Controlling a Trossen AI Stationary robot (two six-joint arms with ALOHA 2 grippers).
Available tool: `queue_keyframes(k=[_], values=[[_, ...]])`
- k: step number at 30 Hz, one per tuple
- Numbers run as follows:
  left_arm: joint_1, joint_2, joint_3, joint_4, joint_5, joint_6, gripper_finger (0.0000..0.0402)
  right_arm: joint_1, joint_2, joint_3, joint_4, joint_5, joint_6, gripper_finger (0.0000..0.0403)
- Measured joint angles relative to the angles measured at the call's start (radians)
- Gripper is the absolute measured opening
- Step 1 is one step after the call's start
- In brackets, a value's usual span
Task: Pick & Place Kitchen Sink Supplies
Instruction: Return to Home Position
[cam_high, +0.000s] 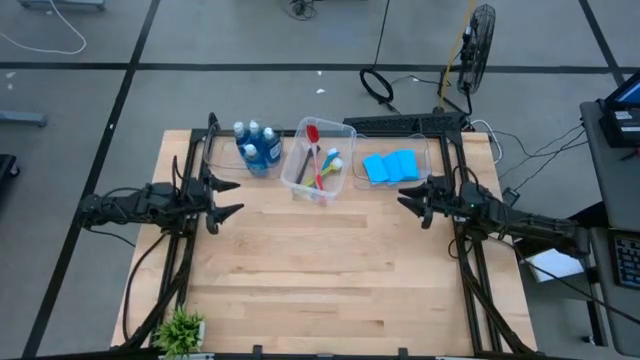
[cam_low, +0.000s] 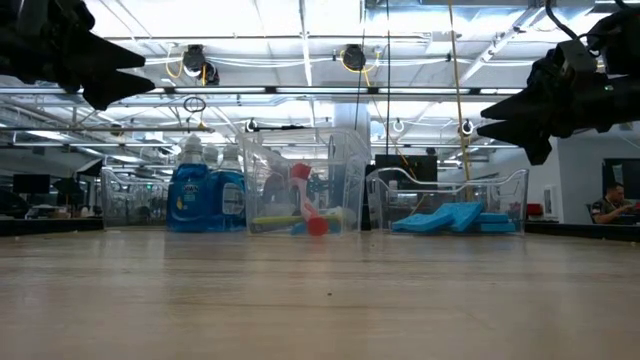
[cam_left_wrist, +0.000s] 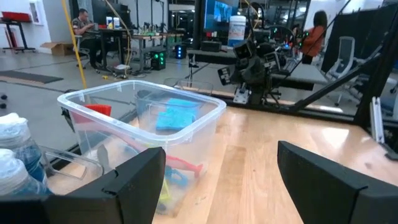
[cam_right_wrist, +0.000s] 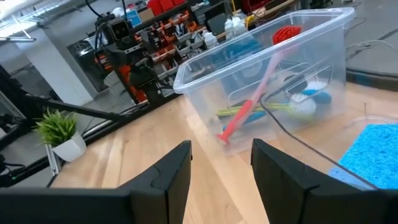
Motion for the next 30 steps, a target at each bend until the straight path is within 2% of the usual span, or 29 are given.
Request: queue_keyframes(k=[4,10,13,19,25,30], values=[[0.000,0.000,0.000,-0.003,0.003,0.030,0.0310,0.000,0.000,0.000,-0.015,0.000,-0.015,0.0155],[0.000,-0.001,0.000,0.026,0.072,0.071,0.0310,0.000,0.000,0.000,-0.012,-0.006,-0.033,0.0155],[0.000,-0.001,0.002,0.037,0.106,0.081,0.0310,0.000,0.000,0.000,-0.010,-0.035,-0.052,0.0155],[0.000,-0.001,-0.009,0.011,0.100,0.044,0.0310,0.000,0.000,0.000,0.002,-0.106,-0.083,0.0155],[0.000,-0.001,-0.163,0.297,0.072,0.031,0.0310,0.000,0.000,0.000,0.037,-0.237,-0.081,0.0155],[-0.008,-0.001,-0.167,0.304,0.094,0.015,0.0310,0.000,0.000,-0.001,0.053,-0.244,-0.083,0.0155]])
